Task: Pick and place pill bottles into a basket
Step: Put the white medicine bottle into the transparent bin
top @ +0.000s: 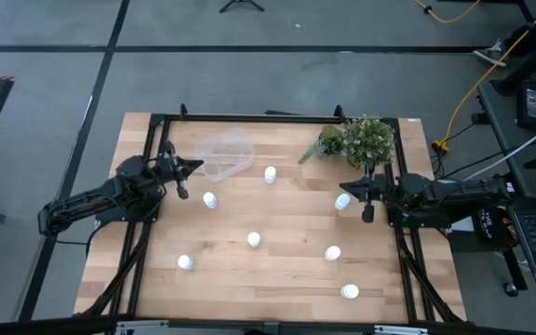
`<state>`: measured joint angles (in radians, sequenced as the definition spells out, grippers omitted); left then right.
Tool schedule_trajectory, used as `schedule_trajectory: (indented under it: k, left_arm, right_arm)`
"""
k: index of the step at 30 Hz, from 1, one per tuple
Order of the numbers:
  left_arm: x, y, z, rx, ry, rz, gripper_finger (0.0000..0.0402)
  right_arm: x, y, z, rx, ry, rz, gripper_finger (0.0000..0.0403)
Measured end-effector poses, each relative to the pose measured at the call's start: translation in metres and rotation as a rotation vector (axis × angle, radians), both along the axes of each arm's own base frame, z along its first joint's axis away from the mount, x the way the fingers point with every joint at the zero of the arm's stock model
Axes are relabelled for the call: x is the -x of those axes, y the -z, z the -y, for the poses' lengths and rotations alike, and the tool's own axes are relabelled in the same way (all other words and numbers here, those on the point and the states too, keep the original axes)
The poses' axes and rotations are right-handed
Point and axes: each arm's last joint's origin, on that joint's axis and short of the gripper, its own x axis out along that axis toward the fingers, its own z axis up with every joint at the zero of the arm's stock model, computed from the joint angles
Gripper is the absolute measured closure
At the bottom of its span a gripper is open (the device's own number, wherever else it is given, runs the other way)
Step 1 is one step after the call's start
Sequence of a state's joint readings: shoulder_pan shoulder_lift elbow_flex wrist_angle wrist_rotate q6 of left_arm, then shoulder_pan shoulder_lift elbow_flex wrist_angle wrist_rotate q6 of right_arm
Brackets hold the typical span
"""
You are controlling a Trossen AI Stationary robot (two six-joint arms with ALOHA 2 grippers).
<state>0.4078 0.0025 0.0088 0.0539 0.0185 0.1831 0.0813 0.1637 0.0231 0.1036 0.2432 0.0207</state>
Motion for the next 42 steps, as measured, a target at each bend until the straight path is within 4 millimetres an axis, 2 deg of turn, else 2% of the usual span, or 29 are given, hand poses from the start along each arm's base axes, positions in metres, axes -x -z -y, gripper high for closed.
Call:
schedule_trajectory:
  k: [7,17,26,29,34,42]
  left_arm:
    - [0.001,-0.010,0.000,-0.051,-0.001,0.091,0.0398]
    - [0.001,-0.010,0.000,0.018,0.007,0.116,0.0398]
    - [-0.001,0.002,0.002,0.138,0.082,0.033,0.0398]
    - [-0.001,0.003,0.002,0.147,0.081,0.022,0.0398]
    - [-0.003,0.003,0.003,0.149,0.127,0.009,0.0398]
    - [-0.003,0.004,0.003,0.152,0.143,-0.002,0.0398]
  right_arm:
    - [0.000,-0.020,0.000,-0.080,0.009,-0.092,0.0401]
    - [0.002,-0.050,0.002,-0.352,0.175,-0.437,0.0401]
    - [-0.001,-0.089,0.001,-0.347,0.223,-0.619,0.0401]
    - [-0.002,-0.090,0.001,-0.409,0.276,-0.678,0.0401]
    - [-0.005,-0.077,0.001,-0.484,0.393,-0.844,0.0401]
    - [-0.014,-0.067,-0.010,-0.499,0.351,-0.977,0.0402]
